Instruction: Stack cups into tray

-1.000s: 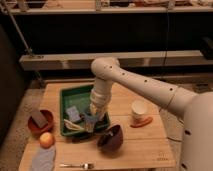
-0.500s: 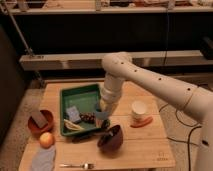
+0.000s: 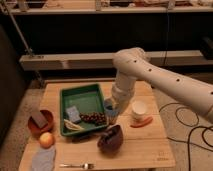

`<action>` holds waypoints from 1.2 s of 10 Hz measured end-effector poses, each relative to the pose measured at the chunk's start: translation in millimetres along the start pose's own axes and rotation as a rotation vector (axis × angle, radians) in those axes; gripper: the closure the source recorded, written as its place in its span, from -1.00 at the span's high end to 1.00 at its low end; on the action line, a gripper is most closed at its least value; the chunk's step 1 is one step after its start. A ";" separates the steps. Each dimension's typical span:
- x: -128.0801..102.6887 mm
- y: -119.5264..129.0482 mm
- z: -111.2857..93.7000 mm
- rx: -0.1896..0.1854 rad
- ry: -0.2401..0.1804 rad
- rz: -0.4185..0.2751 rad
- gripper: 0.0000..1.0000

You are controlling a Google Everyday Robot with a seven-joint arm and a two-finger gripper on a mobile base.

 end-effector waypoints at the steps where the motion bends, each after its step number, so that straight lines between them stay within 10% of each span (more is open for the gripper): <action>1: -5.1 8.7 -7.1 -0.002 0.018 0.022 -1.00; 8: -3.8 18.3 -13.2 -0.003 0.048 0.067 -1.00; 12: 34.4 101.0 -40.1 -0.005 0.154 0.279 -1.00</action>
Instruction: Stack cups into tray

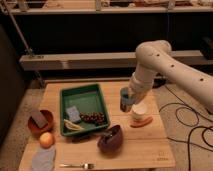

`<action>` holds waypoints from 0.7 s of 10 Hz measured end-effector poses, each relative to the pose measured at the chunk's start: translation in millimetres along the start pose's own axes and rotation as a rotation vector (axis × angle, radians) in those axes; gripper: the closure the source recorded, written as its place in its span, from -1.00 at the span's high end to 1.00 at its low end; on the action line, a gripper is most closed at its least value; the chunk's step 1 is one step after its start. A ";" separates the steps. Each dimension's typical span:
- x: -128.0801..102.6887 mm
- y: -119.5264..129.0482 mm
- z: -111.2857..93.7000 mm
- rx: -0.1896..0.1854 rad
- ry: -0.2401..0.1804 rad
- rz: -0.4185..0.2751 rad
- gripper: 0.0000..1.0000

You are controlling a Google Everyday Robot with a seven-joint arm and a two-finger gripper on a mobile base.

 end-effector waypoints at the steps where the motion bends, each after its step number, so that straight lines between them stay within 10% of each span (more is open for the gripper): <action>1: 15.2 22.9 -7.0 -0.006 0.024 0.043 -1.00; 7: 72.7 111.6 -14.6 -0.073 0.134 0.248 -1.00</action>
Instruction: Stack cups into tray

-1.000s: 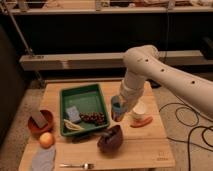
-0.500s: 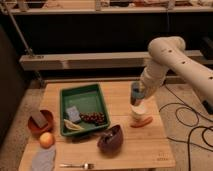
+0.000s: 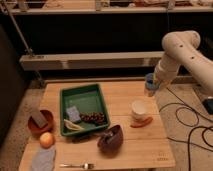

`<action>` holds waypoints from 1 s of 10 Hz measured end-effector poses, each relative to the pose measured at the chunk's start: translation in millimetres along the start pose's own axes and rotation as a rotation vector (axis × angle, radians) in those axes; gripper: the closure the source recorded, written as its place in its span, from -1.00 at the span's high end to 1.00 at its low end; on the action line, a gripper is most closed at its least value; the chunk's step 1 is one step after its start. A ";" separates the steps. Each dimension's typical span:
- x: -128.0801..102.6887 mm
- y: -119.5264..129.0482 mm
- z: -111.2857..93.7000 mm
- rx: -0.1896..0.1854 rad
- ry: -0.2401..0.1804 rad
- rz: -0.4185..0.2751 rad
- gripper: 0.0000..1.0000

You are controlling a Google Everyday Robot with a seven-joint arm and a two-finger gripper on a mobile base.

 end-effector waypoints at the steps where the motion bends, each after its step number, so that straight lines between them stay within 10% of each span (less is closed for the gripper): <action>1: 0.6 1.9 5.3 0.008 0.003 0.004 -1.00; 10: -32.4 -40.7 28.9 0.045 -0.038 -0.037 -1.00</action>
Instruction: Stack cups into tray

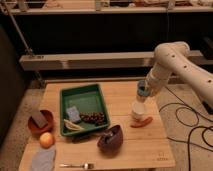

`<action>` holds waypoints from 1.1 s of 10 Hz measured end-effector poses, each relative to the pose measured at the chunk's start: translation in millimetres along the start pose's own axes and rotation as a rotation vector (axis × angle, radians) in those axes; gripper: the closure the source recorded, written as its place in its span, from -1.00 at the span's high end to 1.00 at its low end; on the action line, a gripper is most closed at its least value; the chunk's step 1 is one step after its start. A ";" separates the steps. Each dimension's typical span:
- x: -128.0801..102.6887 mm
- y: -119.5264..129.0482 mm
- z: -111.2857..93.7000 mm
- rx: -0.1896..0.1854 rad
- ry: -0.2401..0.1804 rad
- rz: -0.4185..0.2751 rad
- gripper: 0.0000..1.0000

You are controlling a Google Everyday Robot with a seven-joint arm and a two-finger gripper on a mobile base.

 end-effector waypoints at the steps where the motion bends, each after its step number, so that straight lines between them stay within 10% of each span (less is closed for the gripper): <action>1: -2.8 1.7 2.3 -0.003 -0.009 0.004 -1.00; 11: -18.5 6.8 37.1 -0.008 -0.087 0.011 -0.97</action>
